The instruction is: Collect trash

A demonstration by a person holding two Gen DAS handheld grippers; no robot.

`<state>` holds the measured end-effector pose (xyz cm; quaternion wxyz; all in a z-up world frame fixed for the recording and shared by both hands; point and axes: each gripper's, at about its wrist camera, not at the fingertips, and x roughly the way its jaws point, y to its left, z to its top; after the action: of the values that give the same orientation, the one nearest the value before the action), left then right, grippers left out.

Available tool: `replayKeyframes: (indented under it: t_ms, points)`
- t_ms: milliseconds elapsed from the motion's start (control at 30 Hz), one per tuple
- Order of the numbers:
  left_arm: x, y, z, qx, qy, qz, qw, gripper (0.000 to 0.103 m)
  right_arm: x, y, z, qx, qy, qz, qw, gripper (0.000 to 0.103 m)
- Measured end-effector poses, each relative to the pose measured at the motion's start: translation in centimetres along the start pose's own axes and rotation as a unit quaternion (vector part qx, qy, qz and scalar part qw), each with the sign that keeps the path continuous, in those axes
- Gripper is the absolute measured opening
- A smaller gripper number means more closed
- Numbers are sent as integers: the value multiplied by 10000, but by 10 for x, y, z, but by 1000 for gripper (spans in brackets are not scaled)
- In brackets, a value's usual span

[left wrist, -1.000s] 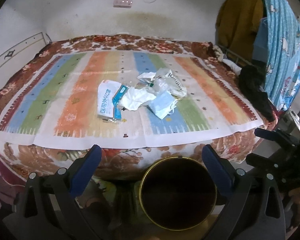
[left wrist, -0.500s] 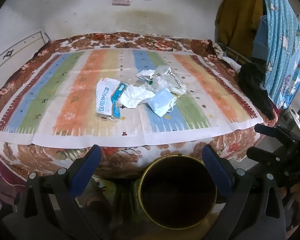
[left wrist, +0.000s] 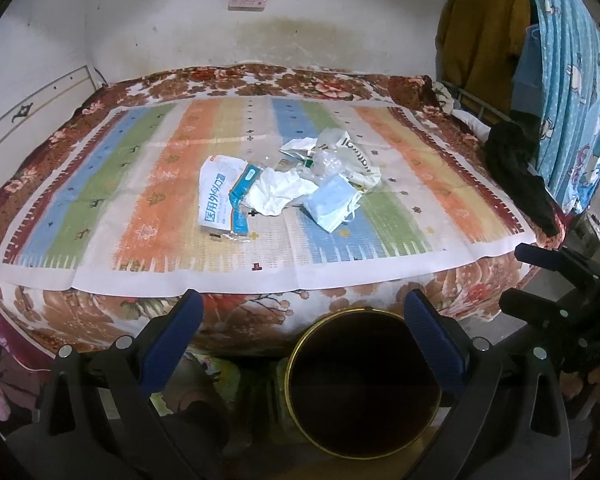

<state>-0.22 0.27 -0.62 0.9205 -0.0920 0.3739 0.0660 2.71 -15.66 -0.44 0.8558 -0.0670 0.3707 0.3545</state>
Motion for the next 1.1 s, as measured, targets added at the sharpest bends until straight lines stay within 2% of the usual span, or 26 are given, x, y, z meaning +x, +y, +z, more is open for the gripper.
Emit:
replayKeyframes:
  t_ms: [367,700,767,867,1100]
  points:
    - [3,1,2,-50,-7,148,9999,97,6,-4,9,66,5,35,10000,94]
    - [27,7,22,-235,261,405,9986,97,16,-15,39,173,104,130,9997,94]
    - [28,8,28,-221,260,473,9983,97,20,-22,47,165,144,53,9997,94]
    - [29,11,44,-105,119,778,9968,97,24,-27,61,26,137,-130,9998,94]
    - [47,15,63,-69,304,818,9962,97,43,-43,90,-82,266,-451,9986,94]
